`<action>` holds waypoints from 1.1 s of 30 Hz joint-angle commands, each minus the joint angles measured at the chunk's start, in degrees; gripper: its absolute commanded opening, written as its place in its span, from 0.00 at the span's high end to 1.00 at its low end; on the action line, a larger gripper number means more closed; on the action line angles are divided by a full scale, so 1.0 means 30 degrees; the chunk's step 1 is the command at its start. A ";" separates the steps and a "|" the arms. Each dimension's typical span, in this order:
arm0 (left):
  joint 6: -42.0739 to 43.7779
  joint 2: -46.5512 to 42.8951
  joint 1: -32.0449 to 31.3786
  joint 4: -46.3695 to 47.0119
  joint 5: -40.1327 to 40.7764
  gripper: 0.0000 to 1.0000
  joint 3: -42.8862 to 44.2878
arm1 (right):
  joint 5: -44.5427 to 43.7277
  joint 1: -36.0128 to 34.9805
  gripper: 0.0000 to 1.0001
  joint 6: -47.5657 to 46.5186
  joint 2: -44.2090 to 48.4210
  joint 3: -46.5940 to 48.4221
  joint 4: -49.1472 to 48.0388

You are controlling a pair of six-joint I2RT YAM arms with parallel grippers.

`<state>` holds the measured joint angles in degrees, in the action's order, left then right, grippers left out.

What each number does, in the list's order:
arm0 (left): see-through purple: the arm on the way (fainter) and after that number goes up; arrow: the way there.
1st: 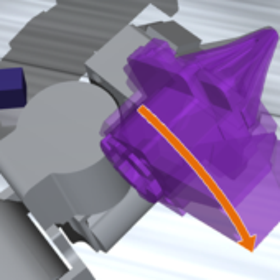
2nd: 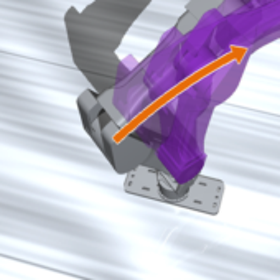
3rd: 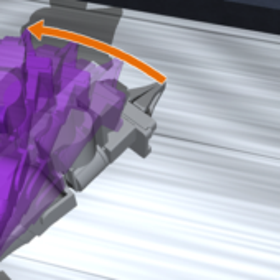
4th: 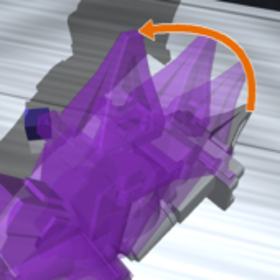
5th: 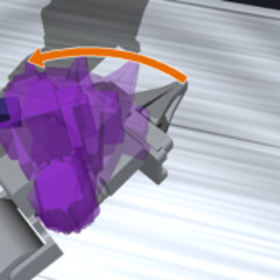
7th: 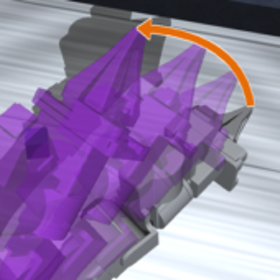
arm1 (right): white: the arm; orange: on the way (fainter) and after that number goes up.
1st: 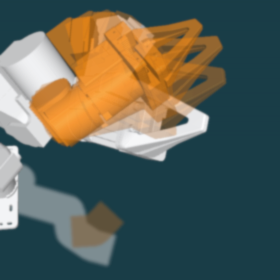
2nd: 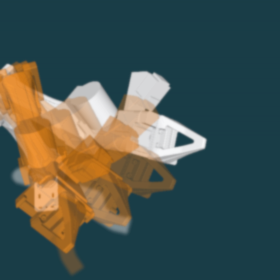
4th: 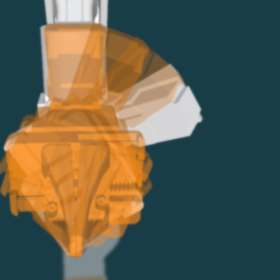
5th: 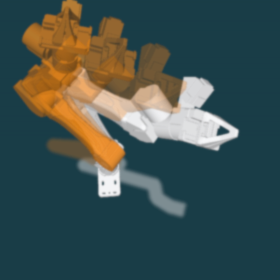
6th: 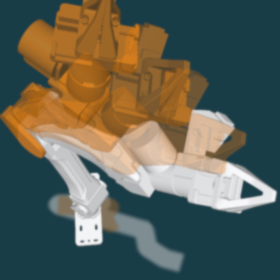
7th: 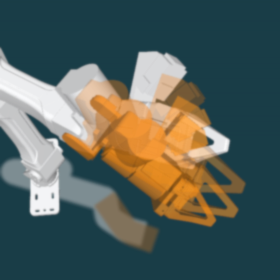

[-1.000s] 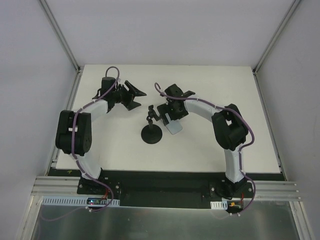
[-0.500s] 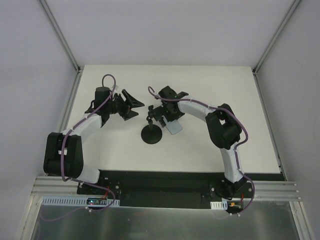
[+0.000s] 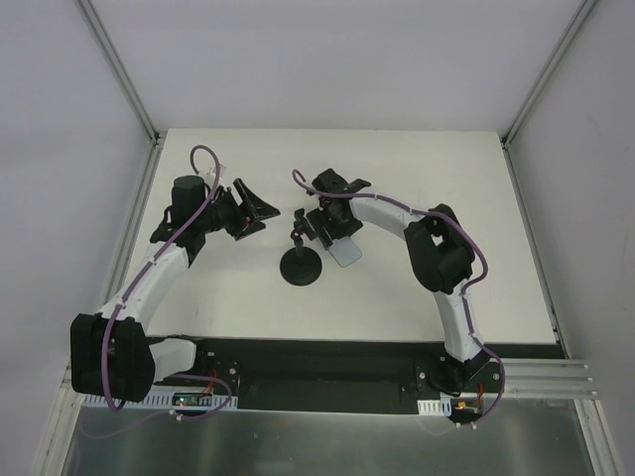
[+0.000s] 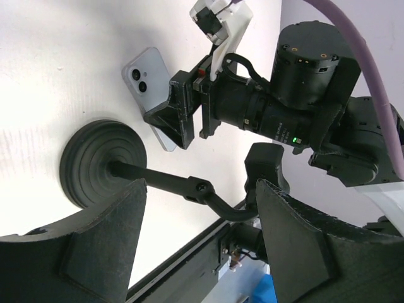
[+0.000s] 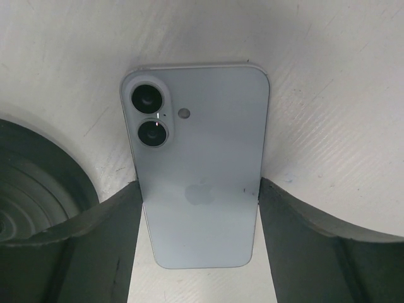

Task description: Place the phone on the phone stand

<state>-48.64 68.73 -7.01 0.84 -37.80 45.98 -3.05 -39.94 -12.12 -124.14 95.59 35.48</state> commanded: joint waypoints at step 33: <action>0.1737 1.4822 -0.0709 -0.0040 -0.5709 0.41 0.8344 | -0.0067 -0.0162 0.95 0.0350 0.6544 -0.8280 -0.9924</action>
<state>-46.94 111.33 -7.25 2.52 -52.34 66.57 -3.84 -40.42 -10.94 -109.27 70.67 9.63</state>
